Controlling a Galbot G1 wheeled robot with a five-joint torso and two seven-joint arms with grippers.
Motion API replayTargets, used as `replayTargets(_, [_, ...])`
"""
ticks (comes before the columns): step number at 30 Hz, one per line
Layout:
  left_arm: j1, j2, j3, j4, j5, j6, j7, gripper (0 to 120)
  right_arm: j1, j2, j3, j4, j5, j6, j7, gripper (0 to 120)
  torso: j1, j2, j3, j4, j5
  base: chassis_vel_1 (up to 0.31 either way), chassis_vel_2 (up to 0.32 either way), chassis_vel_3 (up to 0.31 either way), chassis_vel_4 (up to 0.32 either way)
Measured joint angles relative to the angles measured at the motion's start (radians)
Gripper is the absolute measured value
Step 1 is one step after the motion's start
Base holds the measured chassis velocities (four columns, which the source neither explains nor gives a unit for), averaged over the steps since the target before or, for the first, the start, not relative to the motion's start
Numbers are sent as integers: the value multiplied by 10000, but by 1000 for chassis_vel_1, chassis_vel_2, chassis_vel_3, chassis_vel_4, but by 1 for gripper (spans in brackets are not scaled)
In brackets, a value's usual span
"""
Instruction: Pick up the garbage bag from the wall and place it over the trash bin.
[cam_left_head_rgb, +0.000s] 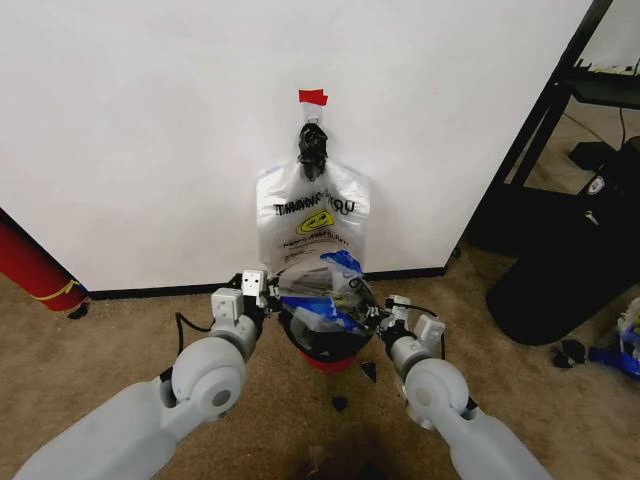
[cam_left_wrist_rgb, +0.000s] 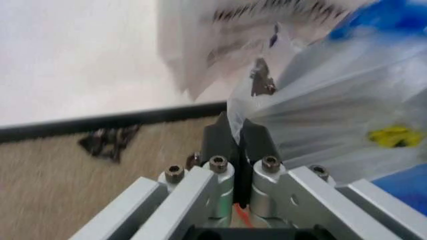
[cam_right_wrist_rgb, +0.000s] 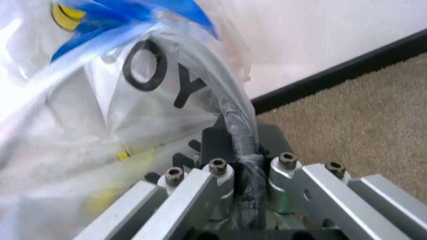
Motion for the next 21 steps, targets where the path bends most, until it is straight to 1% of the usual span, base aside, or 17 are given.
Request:
replayTargets(3, [186, 35, -176, -37, -216, 76, -125, 0, -159, -2, 116, 83, -50, 64, -58, 1, 0, 0, 0, -1, 0, 0, 0, 0, 0])
replayTargets(6, [329, 78, -364, -260, -488, 142, -195, 0, -346, -22, 234, 171, -133, 129, -120, 1, 0, 0, 0, -1, 2, 0, 0, 0, 0])
replayTargets(10, [368, 30, -466, -336, -525, 125, -251, 0, -562, -28, 301, 278, -304, 213, -330, 1, 0, 0, 0, -2, 1, 0, 0, 0, 0])
replayTargets(17, [404, 240, -668, -868, -767, 87, 151, 0, -957, -17, 309, 364, -804, 386, -711, 1, 0, 0, 0, -2, 2, 0, 0, 0, 0])
replayTargets(21, [523, 589, -1011, -1519, -1026, 387, 459, 18, -1011, -1, 371, 231, -1139, 552, -887, 1, 0, 0, 0, -1, 2, 0, 0, 0, 0])
